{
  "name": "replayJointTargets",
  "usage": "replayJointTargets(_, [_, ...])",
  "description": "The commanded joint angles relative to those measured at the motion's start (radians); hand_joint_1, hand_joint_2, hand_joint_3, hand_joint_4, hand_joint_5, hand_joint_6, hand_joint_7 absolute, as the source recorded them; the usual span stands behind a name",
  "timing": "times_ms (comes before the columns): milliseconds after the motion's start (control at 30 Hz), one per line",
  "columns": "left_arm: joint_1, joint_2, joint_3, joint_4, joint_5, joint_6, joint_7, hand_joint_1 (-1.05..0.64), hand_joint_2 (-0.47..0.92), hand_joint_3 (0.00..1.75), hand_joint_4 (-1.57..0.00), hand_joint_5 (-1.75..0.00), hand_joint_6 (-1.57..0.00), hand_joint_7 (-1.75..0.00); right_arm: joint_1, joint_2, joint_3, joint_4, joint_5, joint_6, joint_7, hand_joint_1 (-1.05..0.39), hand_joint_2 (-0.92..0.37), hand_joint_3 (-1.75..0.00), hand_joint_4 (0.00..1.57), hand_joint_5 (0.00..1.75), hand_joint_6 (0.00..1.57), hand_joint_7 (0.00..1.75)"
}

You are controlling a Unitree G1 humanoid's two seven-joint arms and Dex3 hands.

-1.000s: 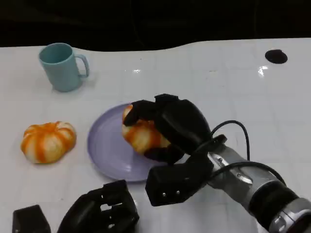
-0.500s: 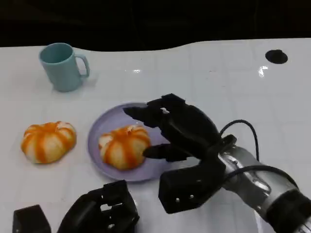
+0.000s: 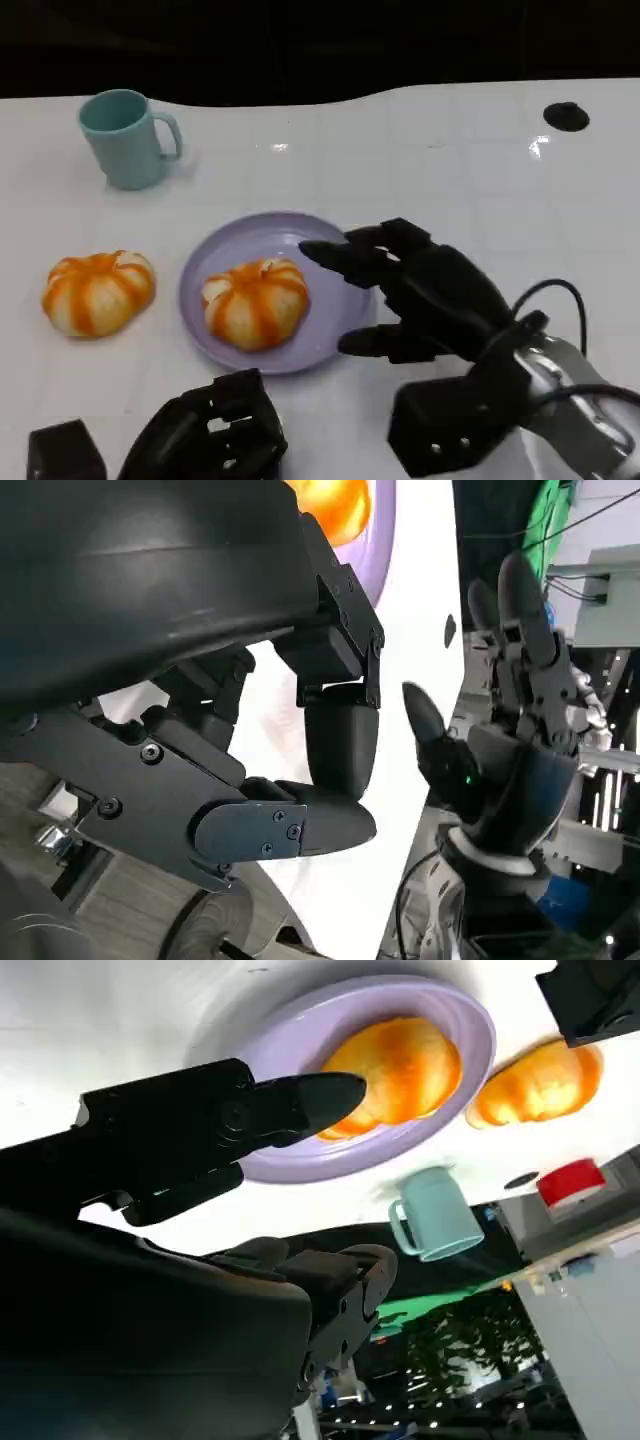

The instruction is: Grasp the bread from the table and place it into the plate.

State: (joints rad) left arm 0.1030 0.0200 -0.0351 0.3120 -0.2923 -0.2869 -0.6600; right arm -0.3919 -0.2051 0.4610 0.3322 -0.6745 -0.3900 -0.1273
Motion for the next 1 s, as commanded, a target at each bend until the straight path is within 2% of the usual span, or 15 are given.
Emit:
replayJointTargets(33, [-0.002,0.007,0.007,0.007,-0.002,0.007,0.011,-0.58,0.68,0.64,-0.79,-1.75,-0.76,-1.42,0.058,-0.061,-0.056,-0.045,0.014,-0.079,-0.070,-0.44,-0.92,-0.05,0.24,0.65,0.52,0.10])
replayJointTargets(167, [-0.004,0.007,0.008,0.011,-0.003,0.009,0.010,-0.59,0.68,0.65,-0.79,-1.75,-0.76,-1.42,0.102,-0.097,-0.092,-0.062,0.021,-0.141,-0.105,-0.39,-0.92,-0.05,0.34,0.65,0.61,0.12])
replayJointTargets(233, [-0.005,0.008,0.009,0.011,-0.004,0.011,0.008,-0.58,0.68,0.65,-0.79,-1.75,-0.76,-1.42,0.135,-0.123,-0.119,-0.071,0.032,-0.187,-0.127,-0.29,-0.91,-0.04,0.48,0.71,0.73,0.17])
replayJointTargets(333, [-0.007,0.008,0.009,0.015,-0.001,0.005,0.008,-0.58,0.68,0.65,-0.79,-1.75,-0.76,-1.42,0.172,-0.142,-0.152,-0.077,0.053,-0.232,-0.136,-0.23,-0.92,-0.05,0.62,0.80,0.84,0.21])
replayJointTargets(400, [-0.009,0.007,0.010,0.017,-0.002,0.005,0.009,-0.58,0.68,0.65,-0.79,-1.75,-0.76,-1.42,0.196,-0.147,-0.173,-0.079,0.061,-0.247,-0.143,-0.19,-0.91,-0.06,0.71,1.03,0.93,0.23])
replayJointTargets(467, [-0.009,0.006,0.011,0.017,-0.004,0.008,0.009,-0.58,0.67,0.65,-0.79,-1.75,-0.76,-1.42,0.216,-0.153,-0.189,-0.082,0.053,-0.256,-0.159,-0.18,-0.90,-0.08,0.70,1.33,0.96,0.29])
replayJointTargets(500, [-0.009,0.006,0.011,0.017,-0.004,0.009,0.009,-0.58,0.67,0.65,-0.79,-1.75,-0.76,-1.42,0.224,-0.156,-0.196,-0.081,0.046,-0.264,-0.169,-0.16,-0.88,-0.15,0.71,1.46,0.94,0.45])
replayJointTargets(533, [-0.008,0.006,0.011,0.016,-0.005,0.009,0.009,-0.58,0.67,0.65,-0.79,-1.75,-0.76,-1.42,0.233,-0.160,-0.203,-0.082,0.040,-0.269,-0.178,-0.15,-0.82,-0.30,0.71,1.54,0.86,0.66])
replayJointTargets(567, [-0.009,0.006,0.012,0.018,-0.006,0.009,0.007,-0.58,0.67,0.65,-0.79,-1.75,-0.76,-1.42,0.243,-0.163,-0.210,-0.081,0.042,-0.275,-0.185,-0.14,-0.71,-0.54,0.72,1.61,0.79,0.88])
replayJointTargets(633, [-0.010,0.007,0.013,0.018,-0.008,0.012,0.005,-0.57,0.67,0.65,-0.78,-1.75,-0.76,-1.42,0.255,-0.167,-0.221,-0.079,0.048,-0.282,-0.190,-0.11,-0.61,-0.78,0.76,1.67,0.76,1.10])
replayJointTargets(700, [-0.010,0.006,0.012,0.018,-0.009,0.013,0.006,-0.56,0.67,0.65,-0.78,-1.75,-0.76,-1.42,0.269,-0.174,-0.233,-0.084,0.047,-0.294,-0.196,-0.09,-0.54,-0.96,0.82,1.72,0.78,1.22])
replayJointTargets(800, [-0.010,0.007,0.011,0.020,-0.005,0.005,0.008,-0.57,0.68,0.65,-0.78,-1.75,-0.76,-1.42,0.297,-0.177,-0.250,-0.103,0.043,-0.295,-0.200,-0.12,-0.49,-1.09,0.90,1.74,0.78,1.37])
replayJointTargets(900, [-0.009,0.006,0.010,0.015,-0.006,0.010,0.009,-0.57,0.68,0.65,-0.78,-1.75,-0.76,-1.42,0.332,-0.172,-0.264,-0.130,0.055,-0.278,-0.188,-0.14,-0.47,-1.15,0.90,1.75,0.71,1.53])
replayJointTargets(1000, [-0.008,0.006,0.009,0.011,-0.002,0.012,0.016,-0.56,0.68,0.65,-0.78,-1.75,-0.76,-1.42,0.369,-0.165,-0.276,-0.166,0.063,-0.244,-0.165,-0.19,-0.46,-1.17,0.87,1.75,0.67,1.54])
